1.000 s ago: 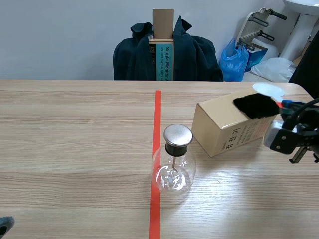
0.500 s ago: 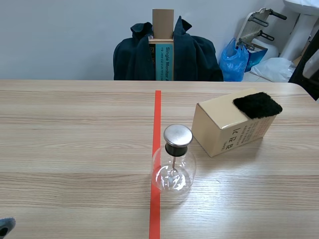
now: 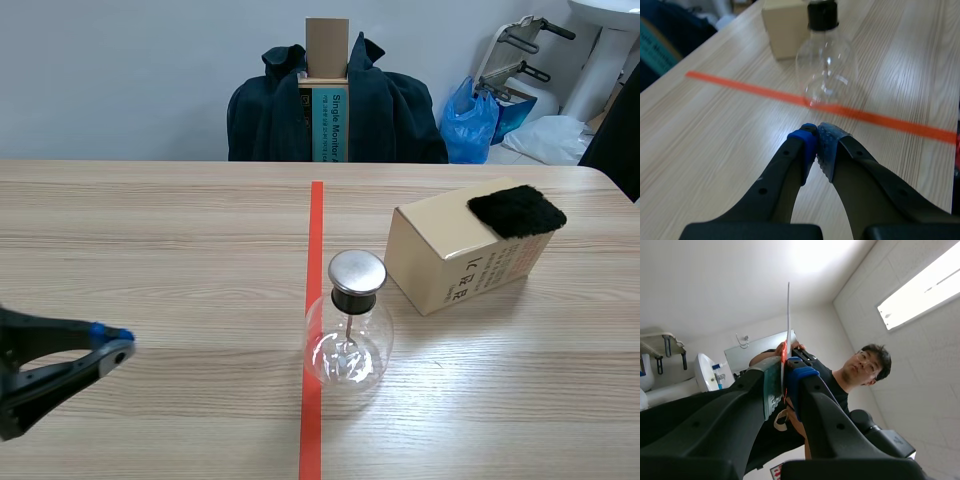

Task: Do the electroscope experiment.
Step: 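Bring the plate to the electroscope and point at the metal foil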

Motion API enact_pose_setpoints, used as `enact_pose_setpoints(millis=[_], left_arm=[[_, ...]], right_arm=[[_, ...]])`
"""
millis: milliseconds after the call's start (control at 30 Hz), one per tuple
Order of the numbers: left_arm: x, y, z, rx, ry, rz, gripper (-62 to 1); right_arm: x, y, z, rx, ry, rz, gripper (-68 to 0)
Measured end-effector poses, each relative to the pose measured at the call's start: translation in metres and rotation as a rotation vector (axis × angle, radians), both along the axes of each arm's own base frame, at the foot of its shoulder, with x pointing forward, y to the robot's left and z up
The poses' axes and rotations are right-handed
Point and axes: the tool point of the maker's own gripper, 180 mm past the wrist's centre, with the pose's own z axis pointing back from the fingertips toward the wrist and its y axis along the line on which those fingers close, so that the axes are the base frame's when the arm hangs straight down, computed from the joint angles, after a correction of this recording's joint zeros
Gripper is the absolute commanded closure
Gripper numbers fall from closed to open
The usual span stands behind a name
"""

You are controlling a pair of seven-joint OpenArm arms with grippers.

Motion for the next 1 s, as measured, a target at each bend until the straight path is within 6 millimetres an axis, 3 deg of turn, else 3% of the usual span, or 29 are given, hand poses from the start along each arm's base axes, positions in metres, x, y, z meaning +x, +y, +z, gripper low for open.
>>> enact_pose_setpoints(millis=[200,433,800,1000], left_arm=[[0.025,-0.032,-0.018,-0.019,0.023,-0.050,-2.5],[0.031,-0.061,-0.049,-0.026,0.108,-0.099,-2.5],[0.022,-0.091,-0.087,0.008,0.193,-0.117,-2.5],[0.031,-0.096,-0.087,-0.010,0.160,-0.064,-2.5]], right_arm=[[-0.004,-0.005,0.012,0.017,-0.037,-0.010,-0.7],[-0.005,-0.002,0.014,0.009,-0.042,0.005,-0.7],[-0.013,0.032,0.008,-0.016,-0.069,0.149,-0.7],[-0.011,0.066,-0.006,-0.006,-0.041,0.259,-0.7]])
